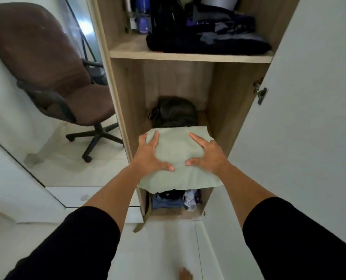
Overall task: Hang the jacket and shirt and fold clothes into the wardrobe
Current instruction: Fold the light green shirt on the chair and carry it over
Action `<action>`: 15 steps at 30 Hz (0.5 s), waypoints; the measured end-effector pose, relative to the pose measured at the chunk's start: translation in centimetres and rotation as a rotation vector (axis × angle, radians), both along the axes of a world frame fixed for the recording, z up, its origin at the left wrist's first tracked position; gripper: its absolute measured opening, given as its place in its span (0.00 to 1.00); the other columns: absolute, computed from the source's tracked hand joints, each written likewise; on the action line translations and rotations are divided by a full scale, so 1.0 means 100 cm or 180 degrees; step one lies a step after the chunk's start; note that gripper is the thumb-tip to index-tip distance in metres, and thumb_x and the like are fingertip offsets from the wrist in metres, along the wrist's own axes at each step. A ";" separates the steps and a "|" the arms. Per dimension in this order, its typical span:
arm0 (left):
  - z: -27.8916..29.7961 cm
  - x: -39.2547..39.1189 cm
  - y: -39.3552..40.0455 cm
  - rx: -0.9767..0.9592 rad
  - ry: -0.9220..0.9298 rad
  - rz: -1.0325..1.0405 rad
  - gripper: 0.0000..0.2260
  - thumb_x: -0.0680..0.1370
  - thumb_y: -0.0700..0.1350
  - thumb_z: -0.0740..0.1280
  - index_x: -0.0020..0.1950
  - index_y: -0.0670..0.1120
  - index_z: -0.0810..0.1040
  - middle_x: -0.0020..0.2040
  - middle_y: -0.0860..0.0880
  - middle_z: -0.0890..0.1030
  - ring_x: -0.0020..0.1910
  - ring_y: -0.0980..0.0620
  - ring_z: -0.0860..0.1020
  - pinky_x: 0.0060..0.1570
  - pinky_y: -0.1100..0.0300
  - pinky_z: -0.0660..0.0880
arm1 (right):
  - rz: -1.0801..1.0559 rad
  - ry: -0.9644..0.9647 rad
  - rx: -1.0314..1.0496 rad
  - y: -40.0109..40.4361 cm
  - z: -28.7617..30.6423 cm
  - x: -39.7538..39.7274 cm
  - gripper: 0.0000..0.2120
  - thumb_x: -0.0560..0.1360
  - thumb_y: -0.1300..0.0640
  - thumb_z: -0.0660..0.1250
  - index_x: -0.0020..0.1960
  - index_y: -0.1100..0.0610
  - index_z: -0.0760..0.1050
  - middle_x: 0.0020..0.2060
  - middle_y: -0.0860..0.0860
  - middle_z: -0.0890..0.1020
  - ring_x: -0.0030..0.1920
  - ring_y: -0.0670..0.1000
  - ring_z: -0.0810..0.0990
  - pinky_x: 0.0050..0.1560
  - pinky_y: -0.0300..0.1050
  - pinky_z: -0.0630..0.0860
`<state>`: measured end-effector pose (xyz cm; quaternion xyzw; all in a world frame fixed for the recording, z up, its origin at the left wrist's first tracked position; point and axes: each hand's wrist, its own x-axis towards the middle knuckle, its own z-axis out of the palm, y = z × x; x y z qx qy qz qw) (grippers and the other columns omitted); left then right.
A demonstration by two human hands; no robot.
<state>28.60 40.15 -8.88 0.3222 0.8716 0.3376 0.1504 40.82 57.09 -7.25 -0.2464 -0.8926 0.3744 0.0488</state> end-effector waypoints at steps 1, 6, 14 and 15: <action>-0.008 -0.011 0.015 -0.0020 -0.0024 -0.0023 0.58 0.60 0.55 0.80 0.77 0.49 0.45 0.73 0.46 0.46 0.74 0.47 0.50 0.70 0.62 0.50 | -0.0028 -0.0006 -0.0035 0.015 -0.009 -0.010 0.43 0.65 0.52 0.78 0.73 0.37 0.59 0.63 0.56 0.66 0.66 0.58 0.66 0.67 0.48 0.64; -0.059 -0.074 0.081 -0.0235 -0.0146 -0.0018 0.58 0.59 0.56 0.80 0.77 0.51 0.44 0.73 0.48 0.46 0.74 0.46 0.52 0.71 0.59 0.53 | -0.0033 -0.0053 -0.0148 0.078 -0.063 -0.072 0.43 0.65 0.52 0.78 0.73 0.37 0.58 0.66 0.55 0.64 0.67 0.57 0.65 0.66 0.45 0.64; -0.136 -0.171 0.163 -0.0647 -0.0127 -0.0088 0.58 0.59 0.55 0.80 0.77 0.53 0.43 0.73 0.49 0.46 0.74 0.45 0.52 0.72 0.55 0.55 | -0.0131 -0.0169 -0.0180 0.155 -0.149 -0.163 0.46 0.63 0.49 0.79 0.74 0.38 0.57 0.73 0.58 0.58 0.72 0.59 0.60 0.70 0.49 0.62; -0.143 -0.180 0.171 -0.0686 -0.0124 -0.0101 0.58 0.59 0.55 0.80 0.77 0.53 0.44 0.73 0.49 0.46 0.74 0.44 0.53 0.72 0.55 0.56 | -0.0134 -0.0188 -0.0217 0.162 -0.159 -0.170 0.46 0.63 0.48 0.79 0.74 0.38 0.57 0.73 0.58 0.58 0.72 0.59 0.60 0.70 0.49 0.62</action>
